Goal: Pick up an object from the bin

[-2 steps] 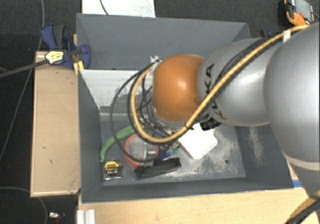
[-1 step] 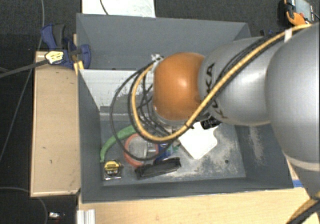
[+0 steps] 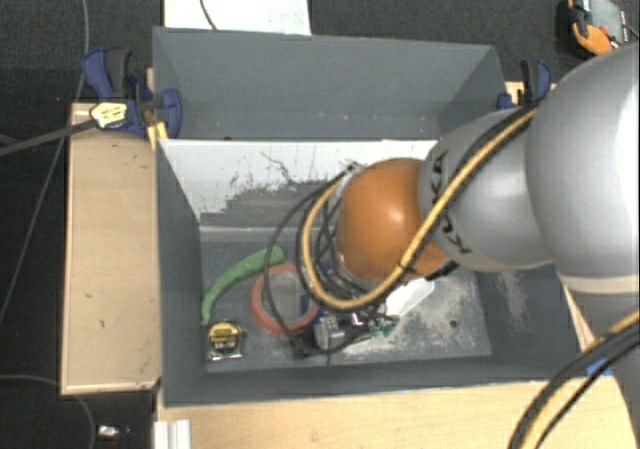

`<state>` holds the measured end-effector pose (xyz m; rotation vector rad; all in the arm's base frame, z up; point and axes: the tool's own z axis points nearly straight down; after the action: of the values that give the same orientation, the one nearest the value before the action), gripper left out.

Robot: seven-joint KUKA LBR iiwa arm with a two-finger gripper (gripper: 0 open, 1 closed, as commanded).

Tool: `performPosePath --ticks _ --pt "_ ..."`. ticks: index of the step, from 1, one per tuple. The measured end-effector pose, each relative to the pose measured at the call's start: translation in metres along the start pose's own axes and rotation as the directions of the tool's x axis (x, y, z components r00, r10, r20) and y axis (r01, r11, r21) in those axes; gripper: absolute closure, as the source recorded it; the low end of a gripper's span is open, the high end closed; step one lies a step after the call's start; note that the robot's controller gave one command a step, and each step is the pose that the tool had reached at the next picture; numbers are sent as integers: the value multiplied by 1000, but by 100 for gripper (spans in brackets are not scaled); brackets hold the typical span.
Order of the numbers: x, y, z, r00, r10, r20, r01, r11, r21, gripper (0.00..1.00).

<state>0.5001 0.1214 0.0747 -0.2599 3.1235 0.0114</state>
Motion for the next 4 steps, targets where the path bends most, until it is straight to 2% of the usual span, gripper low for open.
performPosePath --ticks 1,2,3,4 --pt "-21 -21 0 996 94 9 -93 996 -4 0" --pt "-6 -2 -4 1000 15 8 -15 1000 -3 0" --pt "-19 -14 -5 997 74 14 -73 997 -7 0" --pt "-3 -48 -2 998 59 11 -59 998 -10 100"
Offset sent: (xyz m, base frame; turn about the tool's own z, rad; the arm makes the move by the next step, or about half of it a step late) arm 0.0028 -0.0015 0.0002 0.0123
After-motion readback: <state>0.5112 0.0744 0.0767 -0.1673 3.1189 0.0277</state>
